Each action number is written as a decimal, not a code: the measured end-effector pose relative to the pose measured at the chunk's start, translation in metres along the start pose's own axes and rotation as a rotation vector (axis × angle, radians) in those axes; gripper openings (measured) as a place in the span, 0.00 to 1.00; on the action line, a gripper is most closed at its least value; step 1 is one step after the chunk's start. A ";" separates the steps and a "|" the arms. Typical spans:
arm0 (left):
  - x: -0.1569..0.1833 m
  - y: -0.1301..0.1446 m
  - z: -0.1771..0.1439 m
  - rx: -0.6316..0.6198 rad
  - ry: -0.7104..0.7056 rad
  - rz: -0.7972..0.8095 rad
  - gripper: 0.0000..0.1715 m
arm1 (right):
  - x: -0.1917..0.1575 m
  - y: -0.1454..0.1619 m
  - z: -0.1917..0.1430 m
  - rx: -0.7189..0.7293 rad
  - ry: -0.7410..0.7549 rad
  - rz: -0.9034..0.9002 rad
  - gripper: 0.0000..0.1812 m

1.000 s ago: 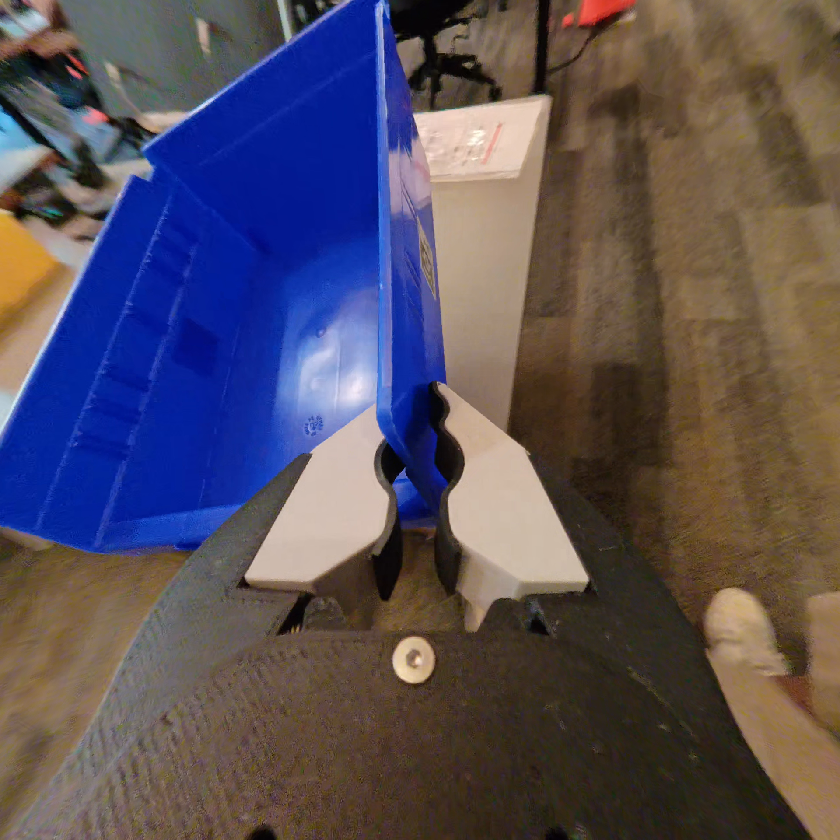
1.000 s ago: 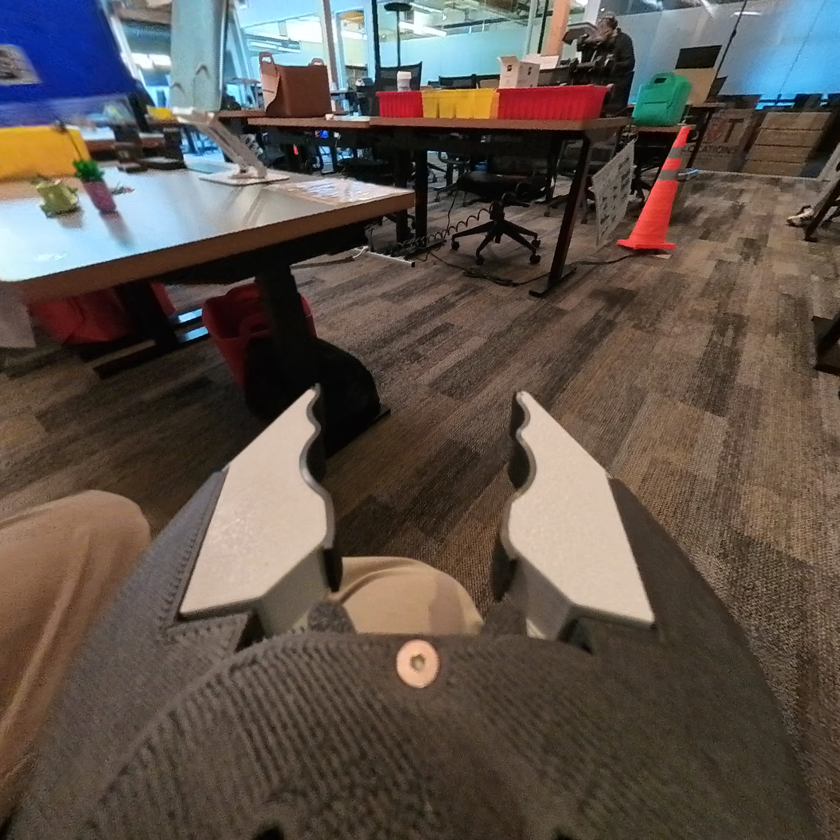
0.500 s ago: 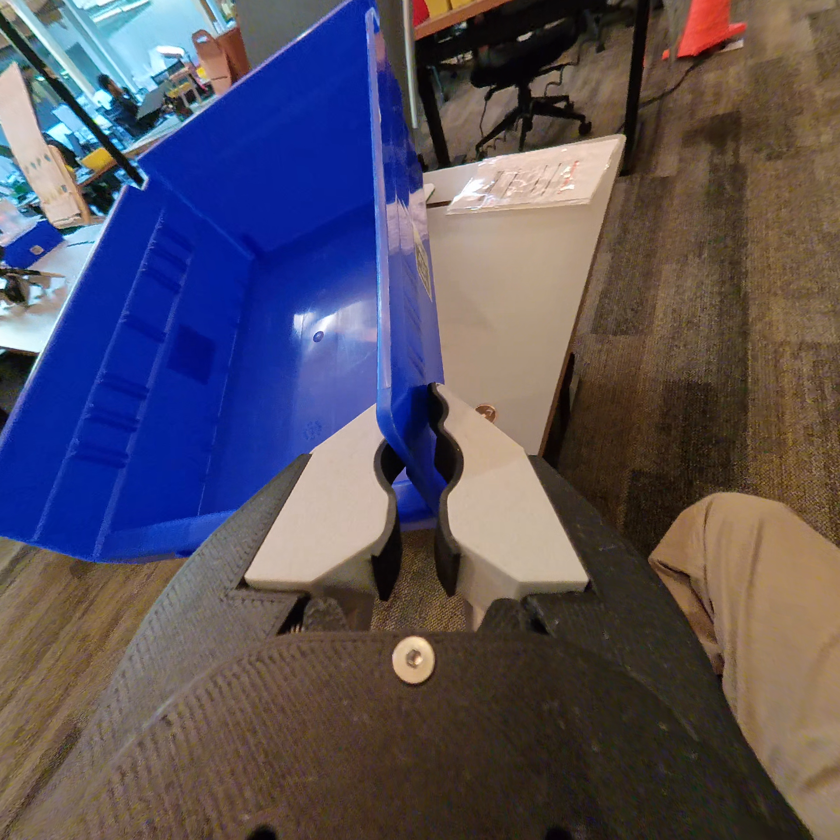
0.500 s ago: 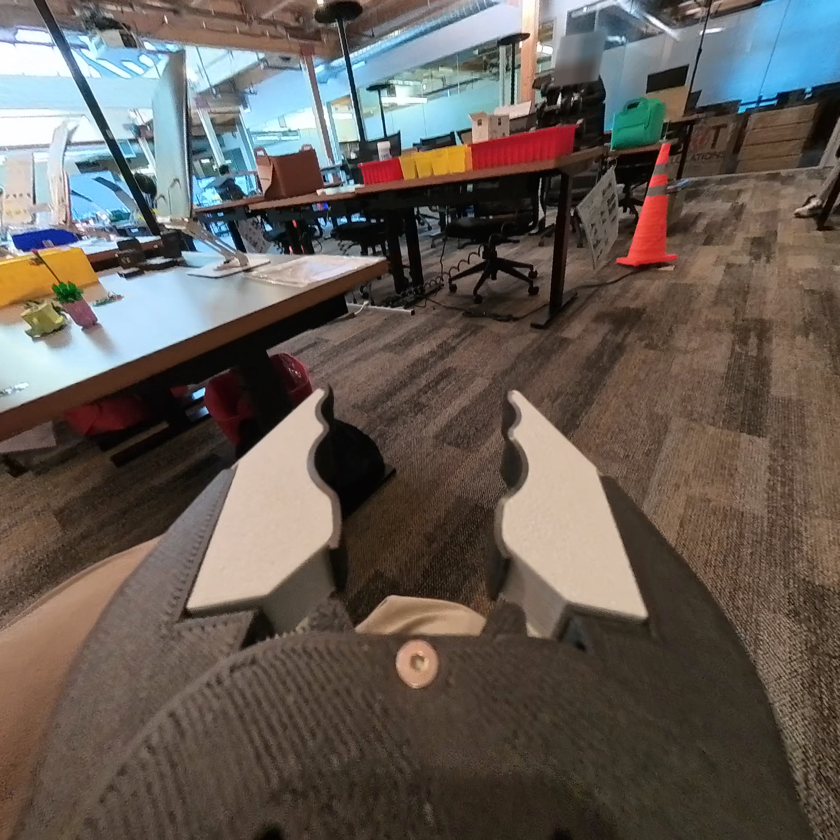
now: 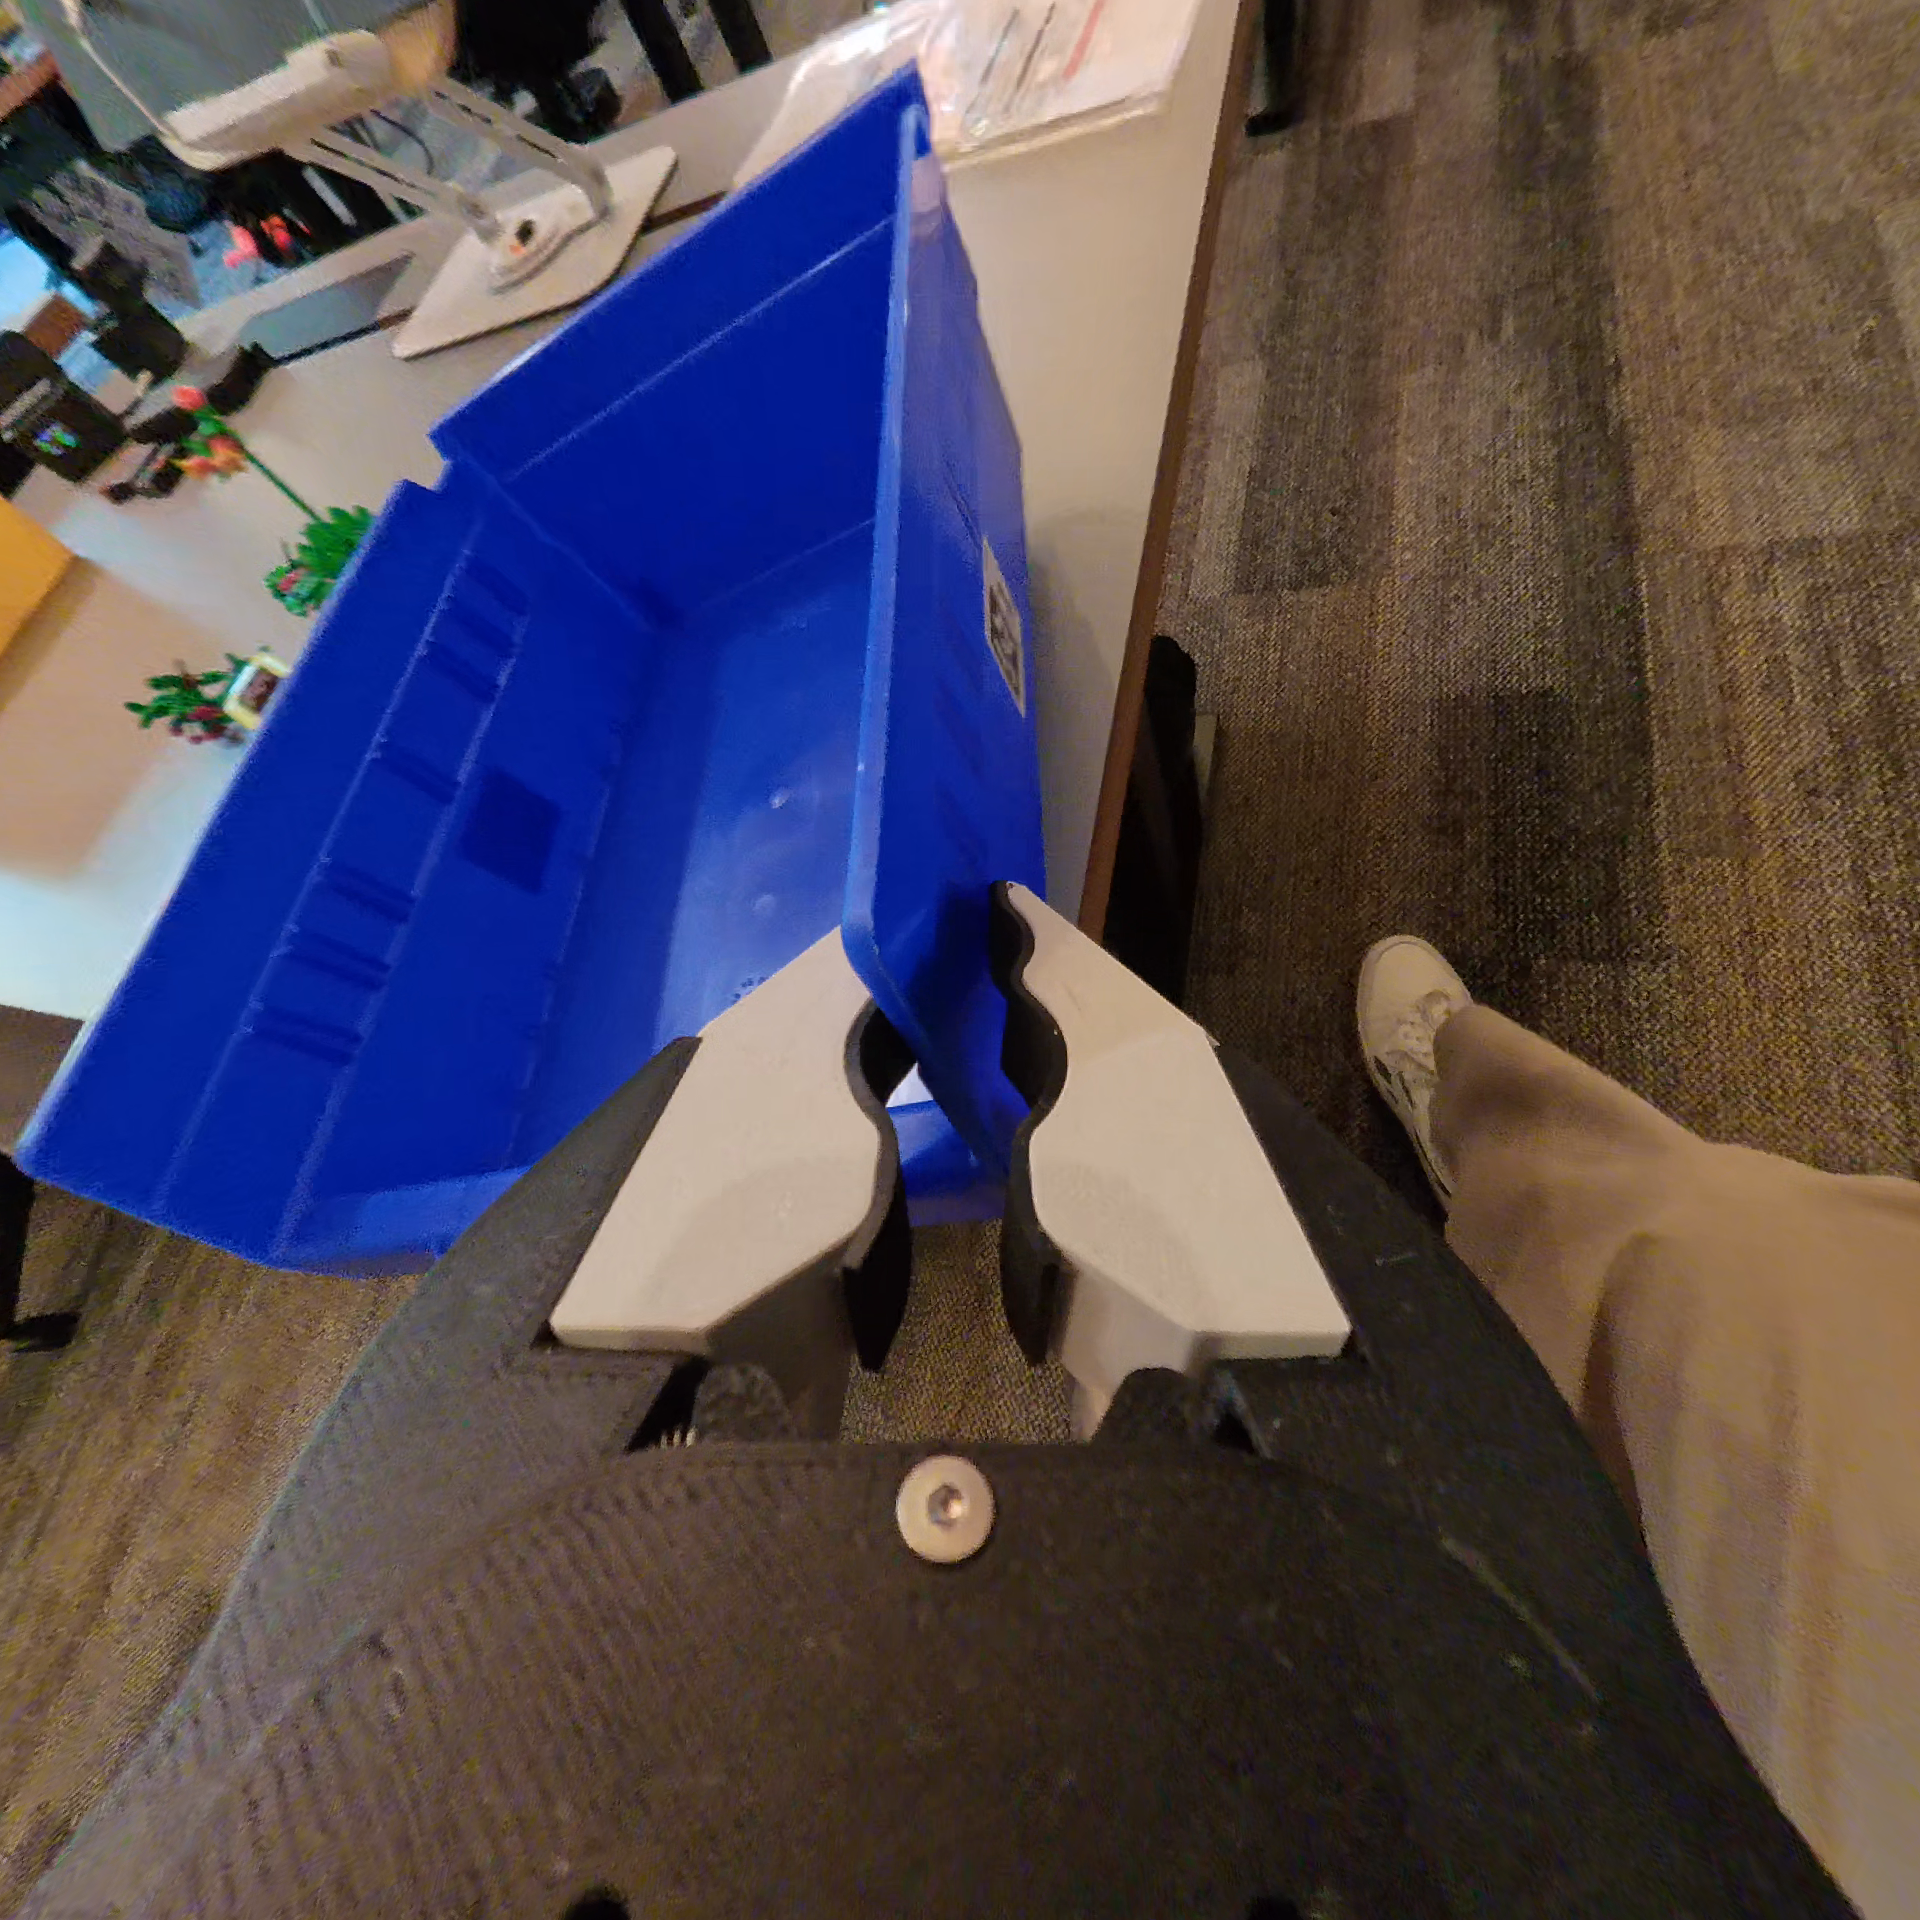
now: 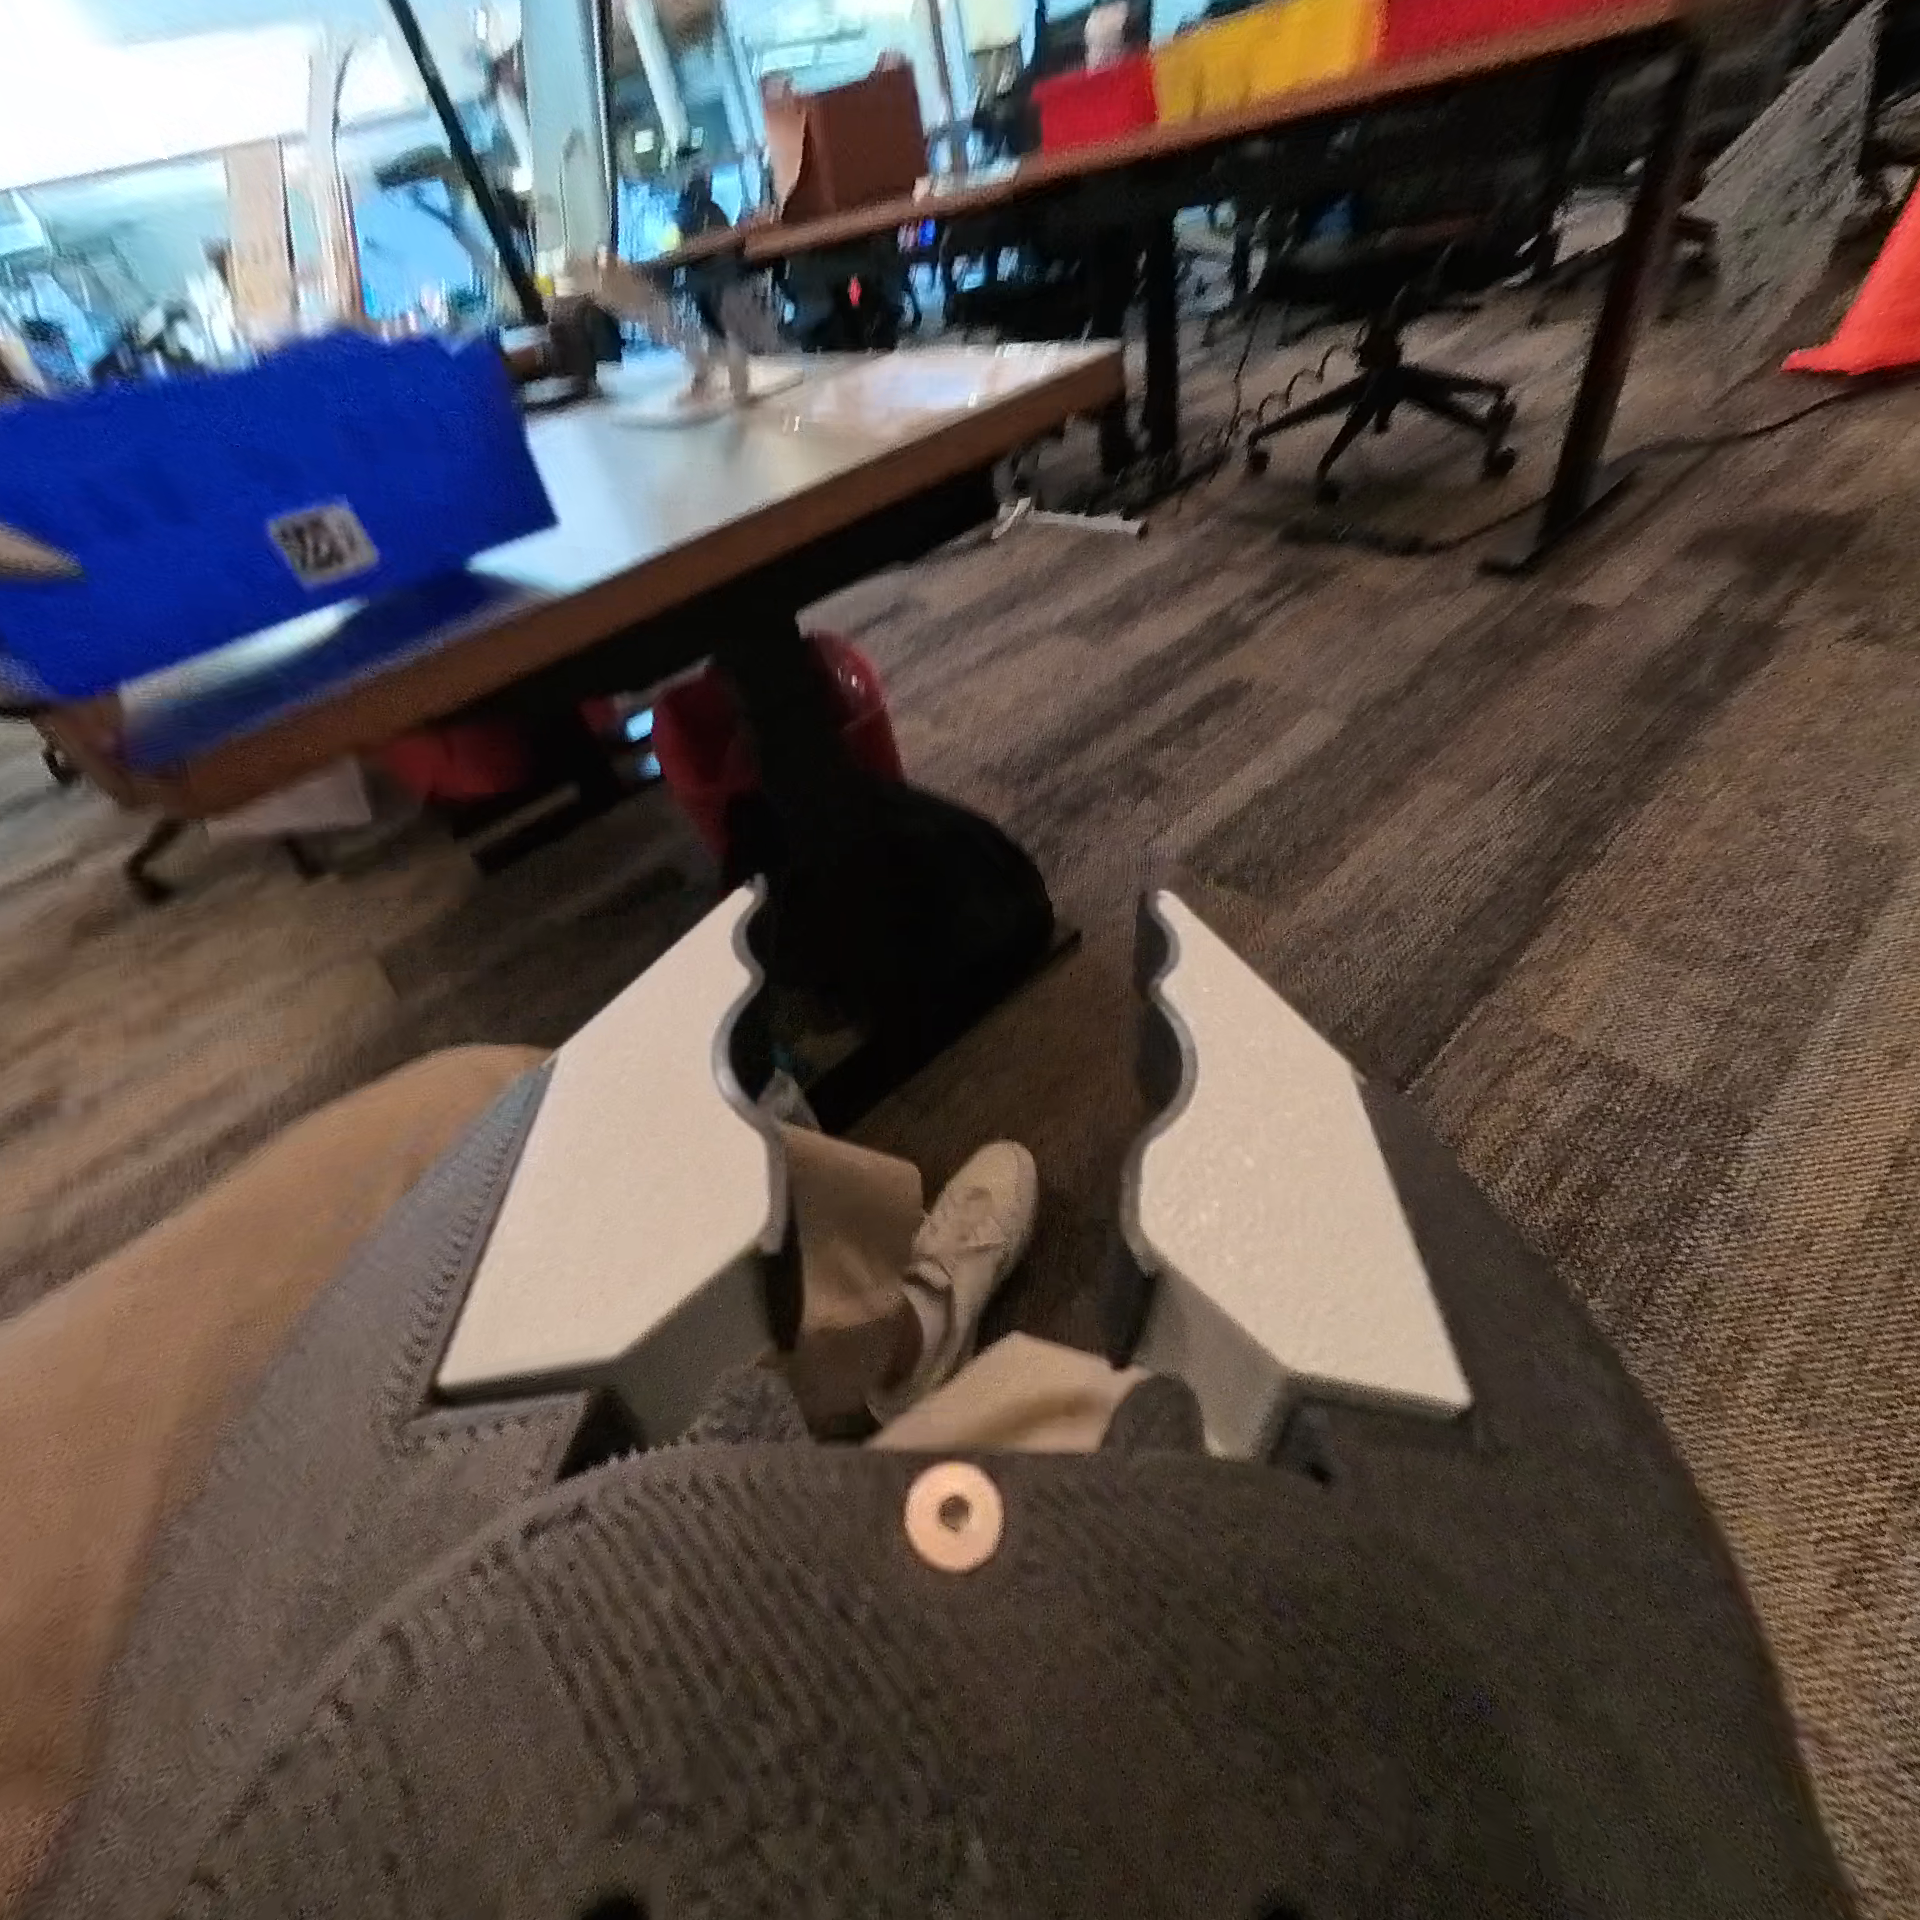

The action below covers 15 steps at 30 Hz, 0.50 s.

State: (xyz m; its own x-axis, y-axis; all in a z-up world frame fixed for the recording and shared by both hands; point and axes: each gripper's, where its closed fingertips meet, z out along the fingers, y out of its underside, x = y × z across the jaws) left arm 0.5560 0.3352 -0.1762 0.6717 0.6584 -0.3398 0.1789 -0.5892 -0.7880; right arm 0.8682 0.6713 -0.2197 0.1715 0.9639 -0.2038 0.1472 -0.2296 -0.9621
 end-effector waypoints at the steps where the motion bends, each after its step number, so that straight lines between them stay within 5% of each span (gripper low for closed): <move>1: 0.001 -0.001 0.010 0.002 -0.025 0.020 0.03 | -0.001 0.007 0.004 -0.029 -0.006 -0.028 0.38; 15: 0.012 0.008 0.063 -0.092 -0.189 0.116 0.09 | 0.043 0.013 0.061 -0.105 -0.095 0.071 0.38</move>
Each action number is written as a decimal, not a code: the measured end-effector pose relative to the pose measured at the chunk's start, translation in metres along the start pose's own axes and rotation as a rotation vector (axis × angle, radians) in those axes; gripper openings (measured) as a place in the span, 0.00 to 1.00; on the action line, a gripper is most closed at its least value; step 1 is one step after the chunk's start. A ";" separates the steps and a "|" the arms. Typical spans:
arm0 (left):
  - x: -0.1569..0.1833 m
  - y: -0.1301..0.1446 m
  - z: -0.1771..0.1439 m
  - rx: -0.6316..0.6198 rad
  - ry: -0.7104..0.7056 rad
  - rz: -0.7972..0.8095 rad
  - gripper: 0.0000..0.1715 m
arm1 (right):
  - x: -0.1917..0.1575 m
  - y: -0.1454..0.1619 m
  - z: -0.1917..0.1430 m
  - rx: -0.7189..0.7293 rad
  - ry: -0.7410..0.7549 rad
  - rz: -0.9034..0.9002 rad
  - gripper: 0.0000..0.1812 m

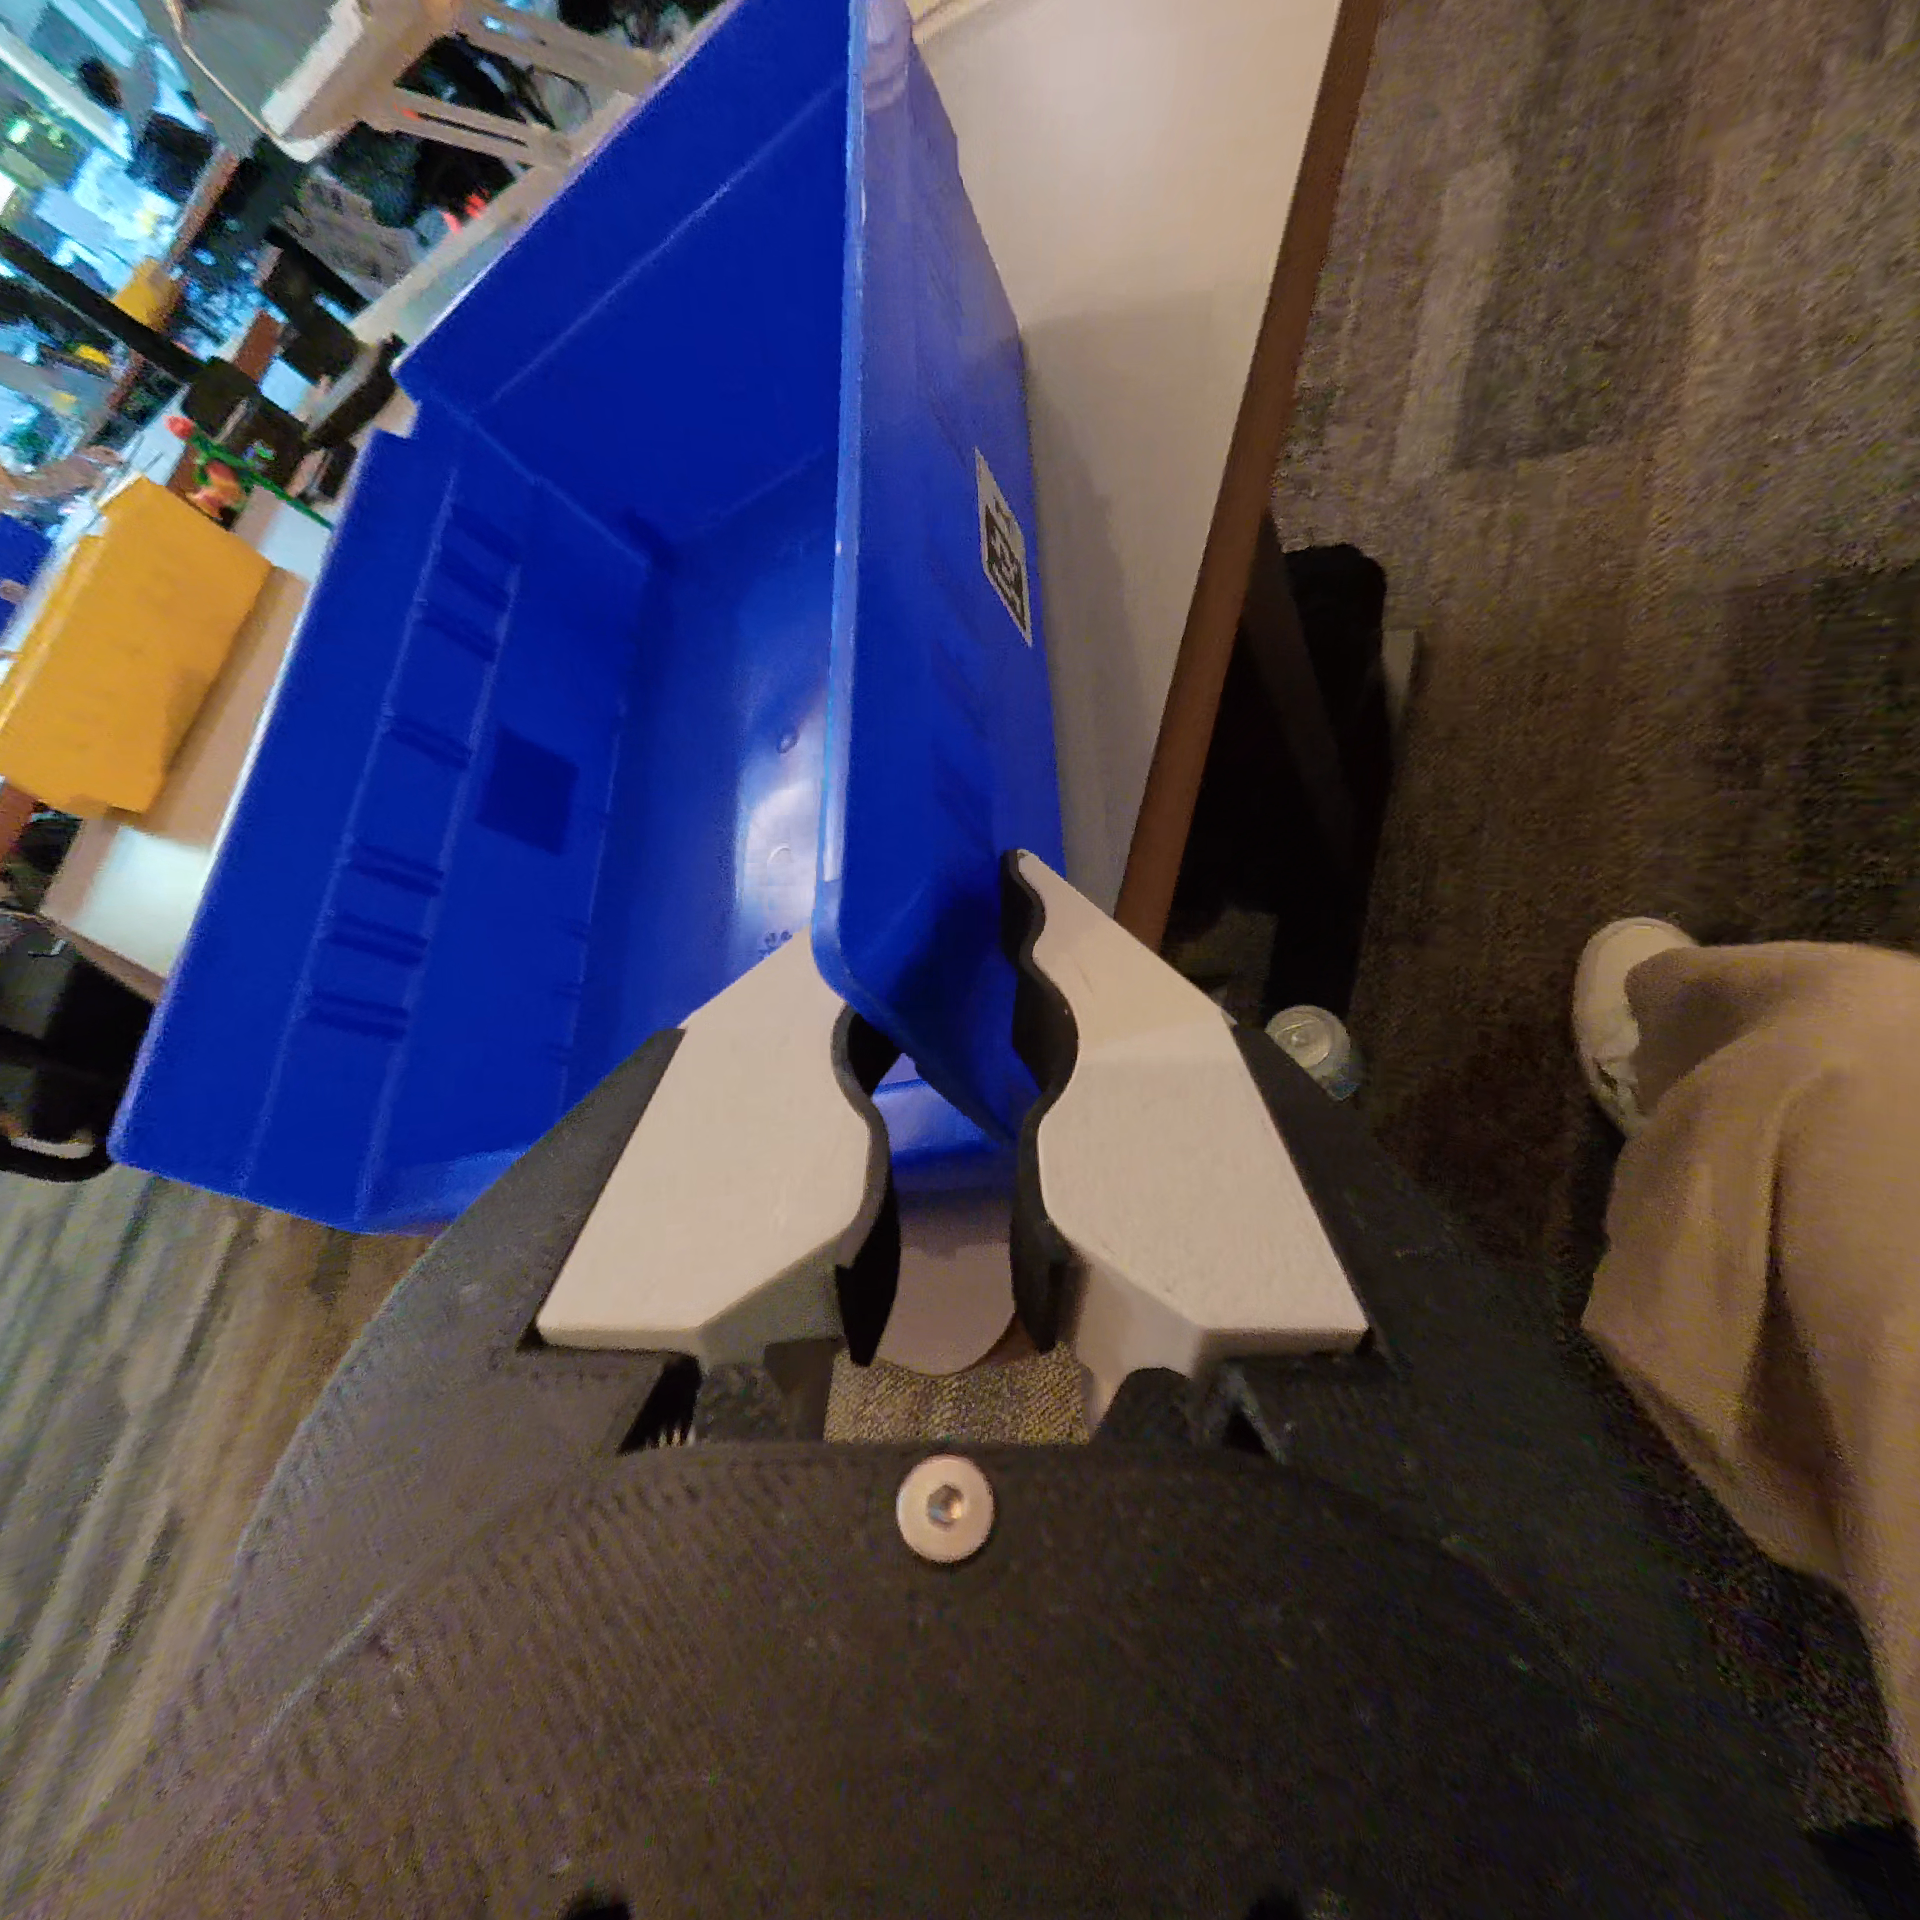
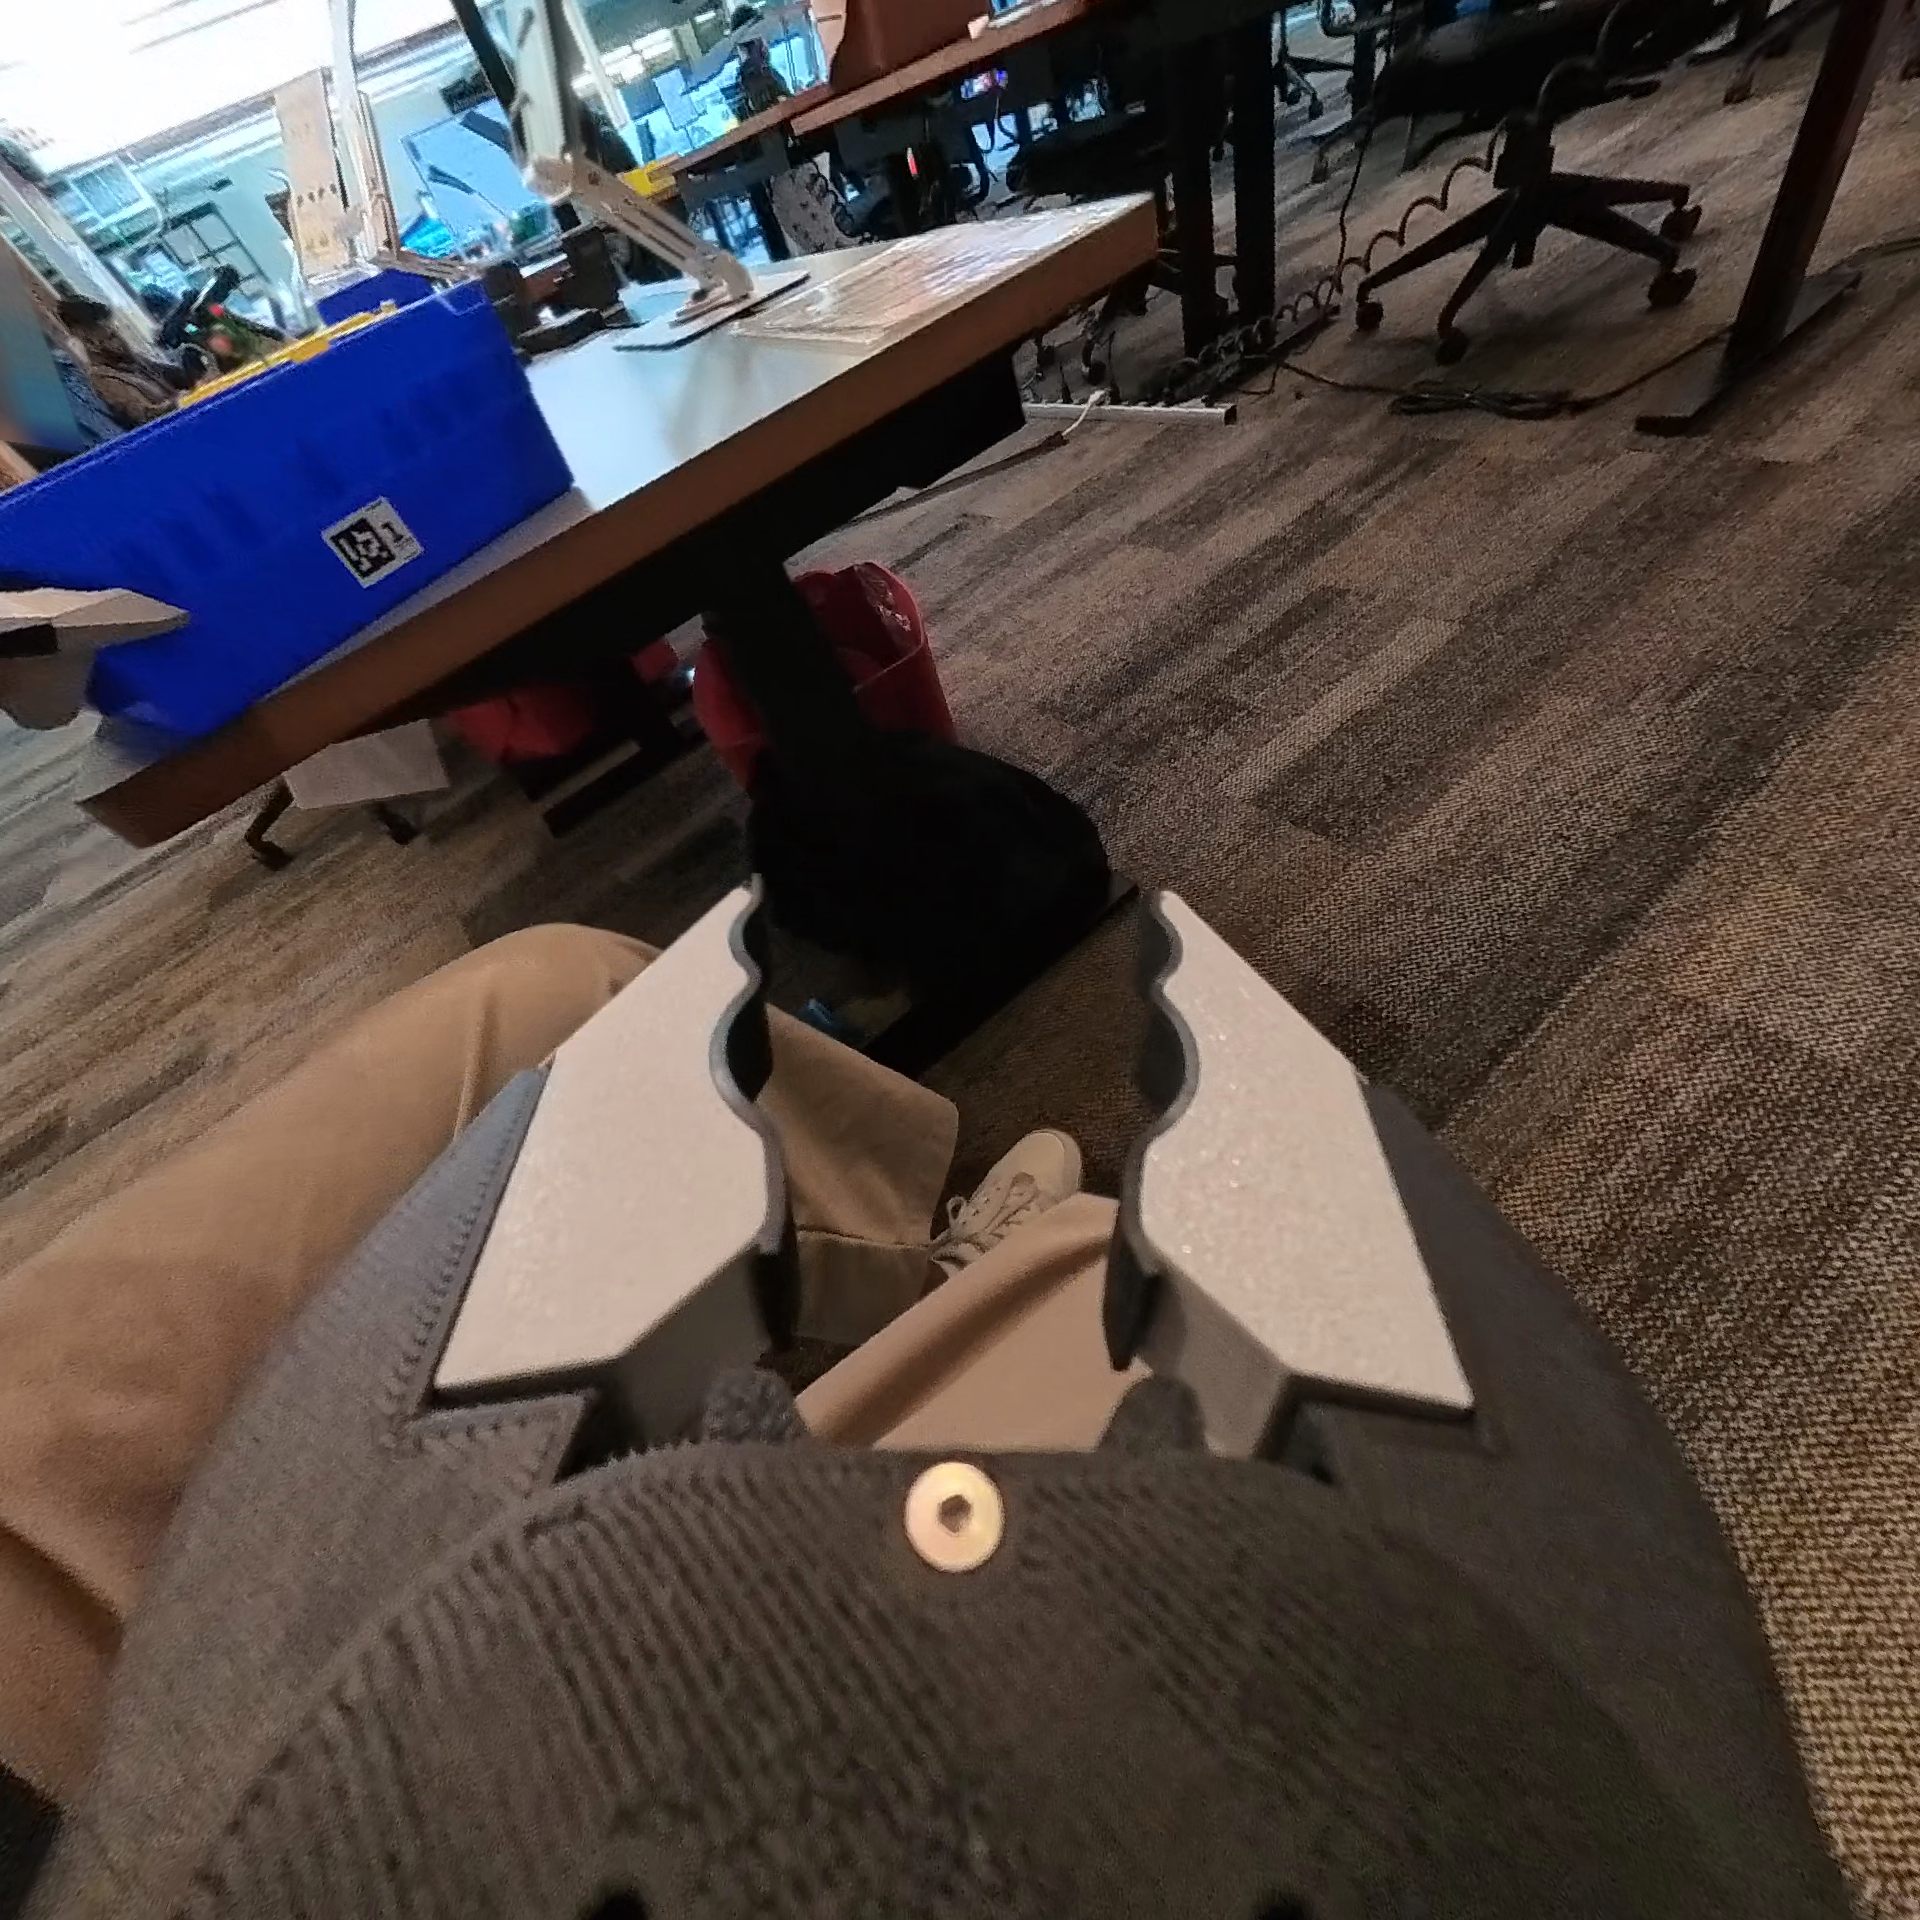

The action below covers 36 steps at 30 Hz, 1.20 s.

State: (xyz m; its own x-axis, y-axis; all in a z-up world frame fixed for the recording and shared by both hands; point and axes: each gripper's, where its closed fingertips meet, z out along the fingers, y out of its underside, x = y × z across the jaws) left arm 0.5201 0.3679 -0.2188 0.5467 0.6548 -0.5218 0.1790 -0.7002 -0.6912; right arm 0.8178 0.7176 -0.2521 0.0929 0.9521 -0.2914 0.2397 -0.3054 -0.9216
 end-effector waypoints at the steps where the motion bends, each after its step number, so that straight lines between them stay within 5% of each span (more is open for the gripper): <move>1: -0.001 -0.001 0.002 -0.013 -0.007 -0.001 0.09 | 0.005 -0.002 0.004 -0.001 0.001 0.007 0.38; 14: -0.015 -0.007 0.008 -0.104 -0.042 0.013 0.16 | 0.017 0.005 0.023 -0.034 -0.052 0.109 0.38; 17: -0.027 -0.014 -0.010 -0.060 -0.154 -0.078 0.28 | 0.013 0.001 0.020 -0.032 -0.041 0.059 0.38; 21: -0.014 -0.057 -0.059 0.090 -0.205 -0.180 0.34 | 0.006 0.005 0.022 -0.058 -0.052 0.029 0.38; 24: 0.035 -0.098 -0.090 0.194 -0.071 -0.208 0.33 | 0.001 0.009 0.024 -0.075 -0.061 0.018 0.38; 27: 0.118 -0.117 -0.102 0.201 0.202 -0.224 0.34 | -0.002 0.012 0.024 -0.087 -0.067 0.007 0.38; 32: 0.280 -0.069 -0.099 -0.147 0.847 -0.187 0.38 | 0.009 0.019 0.023 -0.109 -0.024 -0.022 0.38; 36: 0.358 -0.077 -0.102 -0.247 1.183 -0.298 0.38 | 0.056 0.032 0.019 -0.164 0.150 -0.104 0.40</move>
State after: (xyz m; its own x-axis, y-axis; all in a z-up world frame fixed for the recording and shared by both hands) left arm 0.7851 0.6275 -0.3015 0.8365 0.2283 0.4981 0.5009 -0.6871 -0.5263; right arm 0.8126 0.7615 -0.3031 0.1988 0.9694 -0.1442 0.4081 -0.2157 -0.8871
